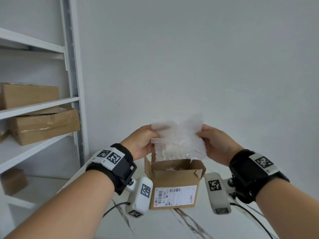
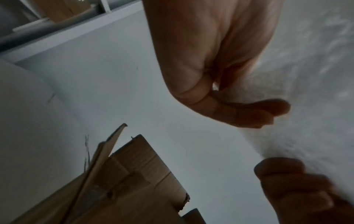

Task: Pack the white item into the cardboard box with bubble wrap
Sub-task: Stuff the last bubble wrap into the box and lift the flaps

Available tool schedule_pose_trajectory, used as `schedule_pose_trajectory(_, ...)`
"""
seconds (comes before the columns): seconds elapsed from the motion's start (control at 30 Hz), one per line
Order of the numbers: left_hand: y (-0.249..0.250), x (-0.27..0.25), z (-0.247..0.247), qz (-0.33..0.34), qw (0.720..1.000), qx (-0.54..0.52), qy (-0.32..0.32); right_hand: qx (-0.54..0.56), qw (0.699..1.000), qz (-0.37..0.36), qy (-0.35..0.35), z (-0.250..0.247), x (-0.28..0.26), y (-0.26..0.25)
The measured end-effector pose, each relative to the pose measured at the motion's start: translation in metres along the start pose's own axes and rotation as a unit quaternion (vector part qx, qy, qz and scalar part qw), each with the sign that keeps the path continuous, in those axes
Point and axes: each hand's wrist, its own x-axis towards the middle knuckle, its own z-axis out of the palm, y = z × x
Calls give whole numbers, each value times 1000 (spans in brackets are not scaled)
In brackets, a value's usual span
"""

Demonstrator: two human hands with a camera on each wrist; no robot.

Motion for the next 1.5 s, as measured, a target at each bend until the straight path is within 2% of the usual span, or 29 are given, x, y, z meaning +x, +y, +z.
schedule_pose_trajectory(0.07,-2,1,5,10,1000,9,-2,18,1000,4,16,1,0,-1)
schedule_pose_trajectory(0.17,-3,3,9,43,996,52,52,31,999,28,8,2,2,-1)
schedule_pose_trajectory(0.27,-7,7,7,46,993,86,71,-43,998,48,14,7,7,1)
schedule_pose_trajectory(0.37,-15,13,-1,20,990,112,85,-93,986,38,130,6,18,2)
schedule_pose_trajectory(0.4,-18,13,-3,7,983,156,94,-98,981,24,165,2,23,2)
schedule_pose_trajectory(0.43,-21,13,-4,-5,967,236,94,-104,976,6,192,-2,27,2)
schedule_pose_trajectory(0.47,-25,13,-6,-18,937,339,79,-113,971,-10,211,-5,30,3)
schedule_pose_trajectory(0.53,-36,11,-6,-27,855,518,32,-137,964,-39,225,-7,32,2)
schedule_pose_trajectory(0.6,-42,8,-3,-33,787,615,35,-165,961,-63,215,-4,32,2)
schedule_pose_trajectory(0.63,-45,9,-3,-35,766,640,43,-180,959,-68,209,-2,32,1)
schedule_pose_trajectory(0.67,-47,9,-1,-53,758,648,40,-200,956,-69,202,0,31,1)
schedule_pose_trajectory(0.77,-53,9,2,-122,771,625,-19,-232,953,-49,189,4,28,5)
schedule_pose_trajectory(0.83,-55,6,3,-130,784,604,-52,-233,951,-31,198,3,25,7)
schedule_pose_trajectory(0.93,-60,-1,2,-84,798,594,-51,-225,953,-20,204,1,21,7)
schedule_pose_trajectory(1.07,-73,-9,-1,-22,816,577,-27,-310,942,7,129,14,14,16)
schedule_pose_trajectory(1.17,-73,-10,0,1,805,591,-42,-348,932,1,99,25,9,28)
schedule_pose_trajectory(1.23,-70,-10,6,18,779,626,-11,-338,934,-5,120,24,9,30)
schedule_pose_trajectory(1.3,-70,-4,11,31,758,649,60,-310,938,-2,158,17,8,26)
schedule_pose_trajectory(1.37,-68,3,13,8,760,637,129,-278,941,-2,193,10,5,21)
schedule_pose_trajectory(1.4,-67,7,12,-18,764,629,143,-269,941,0,208,8,4,19)
schedule_pose_trajectory(1.5,-61,14,3,-83,791,590,139,-266,937,9,227,3,3,16)
